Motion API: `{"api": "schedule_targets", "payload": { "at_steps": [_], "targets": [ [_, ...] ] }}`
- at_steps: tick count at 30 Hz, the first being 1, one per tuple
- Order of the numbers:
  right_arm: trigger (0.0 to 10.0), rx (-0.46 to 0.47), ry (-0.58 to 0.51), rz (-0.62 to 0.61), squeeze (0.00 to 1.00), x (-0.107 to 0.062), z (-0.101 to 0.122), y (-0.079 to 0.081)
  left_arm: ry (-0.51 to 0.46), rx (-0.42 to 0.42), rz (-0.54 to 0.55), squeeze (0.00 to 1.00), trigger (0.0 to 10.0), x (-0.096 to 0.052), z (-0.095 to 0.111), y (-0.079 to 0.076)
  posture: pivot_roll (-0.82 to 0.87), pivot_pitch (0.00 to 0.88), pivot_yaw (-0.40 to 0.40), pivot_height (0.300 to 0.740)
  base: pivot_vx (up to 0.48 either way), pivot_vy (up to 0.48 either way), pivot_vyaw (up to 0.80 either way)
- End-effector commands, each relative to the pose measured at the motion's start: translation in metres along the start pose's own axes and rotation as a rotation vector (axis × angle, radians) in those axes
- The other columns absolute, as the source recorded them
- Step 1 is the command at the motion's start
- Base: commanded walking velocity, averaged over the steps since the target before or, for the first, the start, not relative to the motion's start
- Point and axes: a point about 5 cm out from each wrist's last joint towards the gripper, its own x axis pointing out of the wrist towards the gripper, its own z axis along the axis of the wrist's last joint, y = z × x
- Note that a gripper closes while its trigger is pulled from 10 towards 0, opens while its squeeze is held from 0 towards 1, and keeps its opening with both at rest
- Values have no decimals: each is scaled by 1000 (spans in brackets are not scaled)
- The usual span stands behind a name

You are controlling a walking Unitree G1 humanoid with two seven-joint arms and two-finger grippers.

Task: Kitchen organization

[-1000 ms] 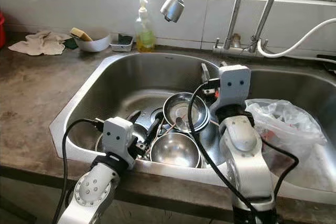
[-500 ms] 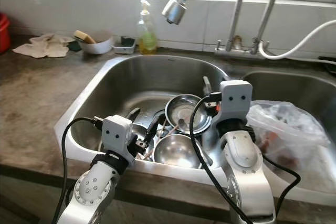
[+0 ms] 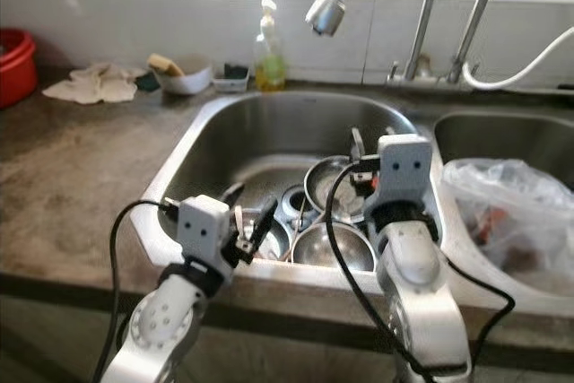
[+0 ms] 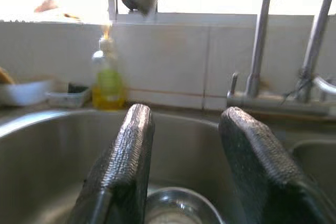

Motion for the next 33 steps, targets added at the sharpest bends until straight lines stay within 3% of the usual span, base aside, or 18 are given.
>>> {"api": "schedule_targets", "payload": {
  "at_steps": [1,25,33],
  "targets": [
    [10000,10,-12,10,0,1,3,4,-14,14,14,0,10000,-1,4,3,154,55,-21,740,0,398,0],
    [10000,-7,34,30,0,-5,-9,7,-8,5,19,0,10000,-3,4,3,162,67,-23,740,0,394,0],
    [10000,-15,26,37,0,-3,-8,9,-4,6,16,0,10000,-3,3,2,162,69,-20,740,0,0,800]
  ]
}}
